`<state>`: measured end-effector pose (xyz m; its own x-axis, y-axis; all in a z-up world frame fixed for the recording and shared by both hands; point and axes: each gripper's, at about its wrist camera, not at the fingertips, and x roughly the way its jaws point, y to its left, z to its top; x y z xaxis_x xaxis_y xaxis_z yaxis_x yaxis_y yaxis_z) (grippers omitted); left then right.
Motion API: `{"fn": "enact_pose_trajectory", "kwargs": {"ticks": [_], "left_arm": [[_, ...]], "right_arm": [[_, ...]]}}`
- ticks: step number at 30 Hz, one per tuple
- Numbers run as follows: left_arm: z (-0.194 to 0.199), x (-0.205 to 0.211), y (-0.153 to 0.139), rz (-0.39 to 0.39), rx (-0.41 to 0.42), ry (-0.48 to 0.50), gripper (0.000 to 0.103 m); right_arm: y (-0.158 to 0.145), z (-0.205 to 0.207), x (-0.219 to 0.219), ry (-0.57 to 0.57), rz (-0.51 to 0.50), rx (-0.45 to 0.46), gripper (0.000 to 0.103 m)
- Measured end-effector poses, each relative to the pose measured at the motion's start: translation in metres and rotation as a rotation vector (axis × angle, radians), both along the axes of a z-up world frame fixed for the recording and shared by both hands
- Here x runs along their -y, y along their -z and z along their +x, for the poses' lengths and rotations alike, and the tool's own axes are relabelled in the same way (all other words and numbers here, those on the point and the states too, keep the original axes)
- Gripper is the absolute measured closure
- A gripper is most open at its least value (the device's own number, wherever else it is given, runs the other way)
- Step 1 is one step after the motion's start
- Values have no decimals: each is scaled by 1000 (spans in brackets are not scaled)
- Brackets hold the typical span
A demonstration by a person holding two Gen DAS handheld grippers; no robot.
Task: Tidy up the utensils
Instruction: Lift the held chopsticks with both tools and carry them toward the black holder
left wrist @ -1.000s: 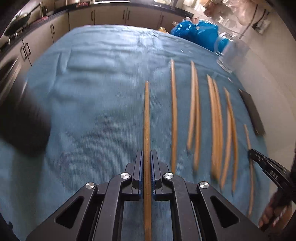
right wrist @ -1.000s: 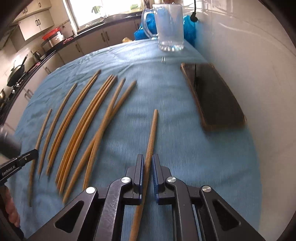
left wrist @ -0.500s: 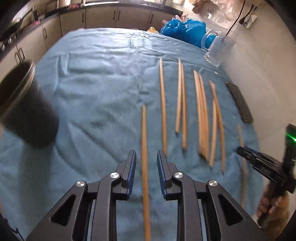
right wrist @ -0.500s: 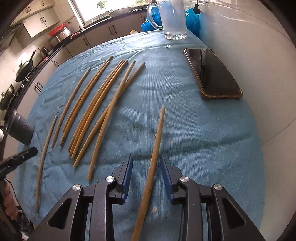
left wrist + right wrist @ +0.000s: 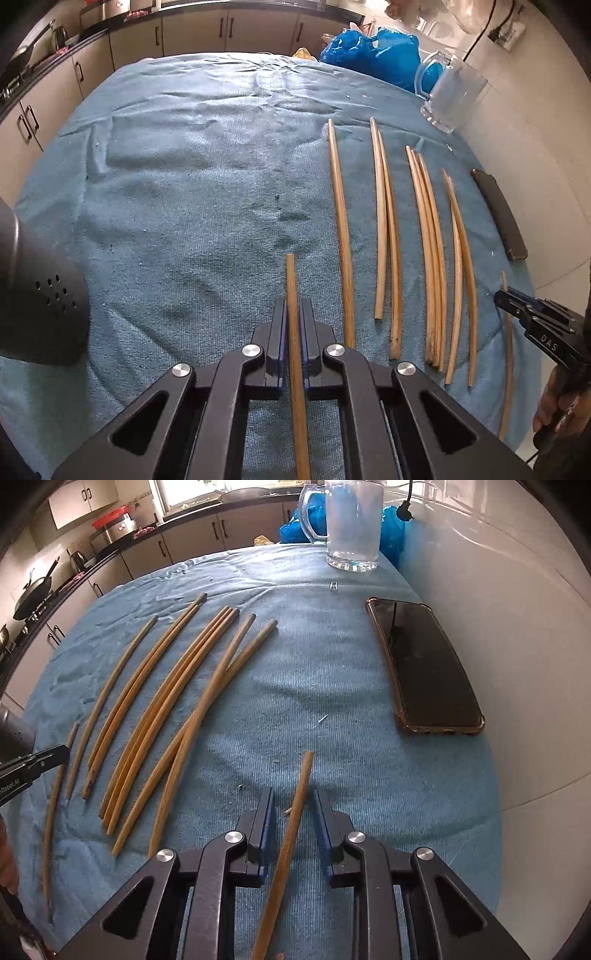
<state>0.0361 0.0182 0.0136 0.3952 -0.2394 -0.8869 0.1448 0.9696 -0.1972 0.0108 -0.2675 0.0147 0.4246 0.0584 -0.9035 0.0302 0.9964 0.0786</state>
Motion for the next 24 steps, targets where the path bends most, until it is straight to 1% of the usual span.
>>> {"fn": "enact_pose_trajectory", "kwargs": {"ticks": [7,10,14,18,24], "left_arm": [[10,7,0,28,-3,-11,97],[14,8,0,34,-18,-15,97],[19,6,0,20,-37,-21,97],[24,4,1,5,-43,-26,97],[30,6,1,6,-42,-7,98]], "right_arm": [[0,12,5,9,26,-25,80],[0,16,9,14,47,-39,80],[0,28,16,30,92,-71,80],[0,38,14,35,66,-93,80],[1,51,0,12,-16,-118,78]]}}
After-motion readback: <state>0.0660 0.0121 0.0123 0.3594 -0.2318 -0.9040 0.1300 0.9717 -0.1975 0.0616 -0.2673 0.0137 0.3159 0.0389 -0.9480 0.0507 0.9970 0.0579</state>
